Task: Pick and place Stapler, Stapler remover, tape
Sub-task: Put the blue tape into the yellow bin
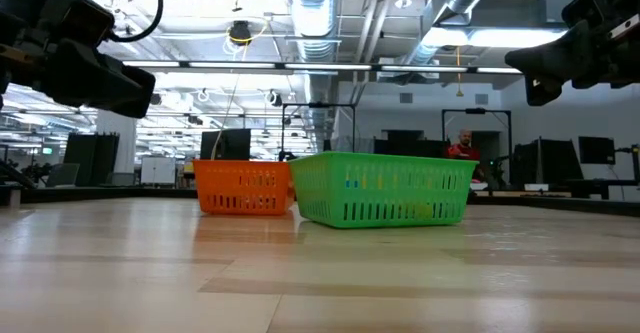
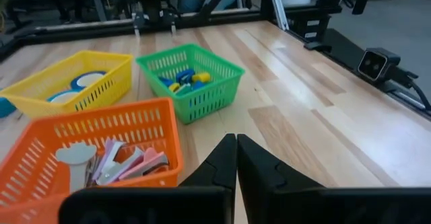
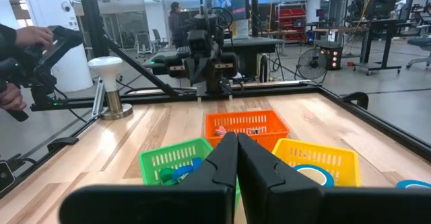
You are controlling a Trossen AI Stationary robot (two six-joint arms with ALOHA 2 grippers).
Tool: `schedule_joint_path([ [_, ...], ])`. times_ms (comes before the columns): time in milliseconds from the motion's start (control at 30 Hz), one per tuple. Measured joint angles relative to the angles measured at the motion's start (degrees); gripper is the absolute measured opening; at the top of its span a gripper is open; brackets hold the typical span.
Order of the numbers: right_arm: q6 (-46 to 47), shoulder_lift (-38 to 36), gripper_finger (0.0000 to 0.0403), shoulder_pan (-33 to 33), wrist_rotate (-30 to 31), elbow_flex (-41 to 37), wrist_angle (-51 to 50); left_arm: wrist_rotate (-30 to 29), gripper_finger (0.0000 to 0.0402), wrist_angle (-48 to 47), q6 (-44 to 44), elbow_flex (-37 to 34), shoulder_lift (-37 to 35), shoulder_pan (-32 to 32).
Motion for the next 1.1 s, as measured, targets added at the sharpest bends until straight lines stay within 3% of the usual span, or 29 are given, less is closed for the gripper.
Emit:
schedule_joint_path([
  [400,0.0,0.0,0.0001,0.0,0.0,0.0,0.0,-1.0,0.0004,-8.1,1.7,0.0,-9.5,0.0],
  [1100,0.0,0.0,0.0001,0.0,0.0,0.0,0.0,-1.4,0.0004,-8.2,1.6,0.0,-21.2,7.0],
])
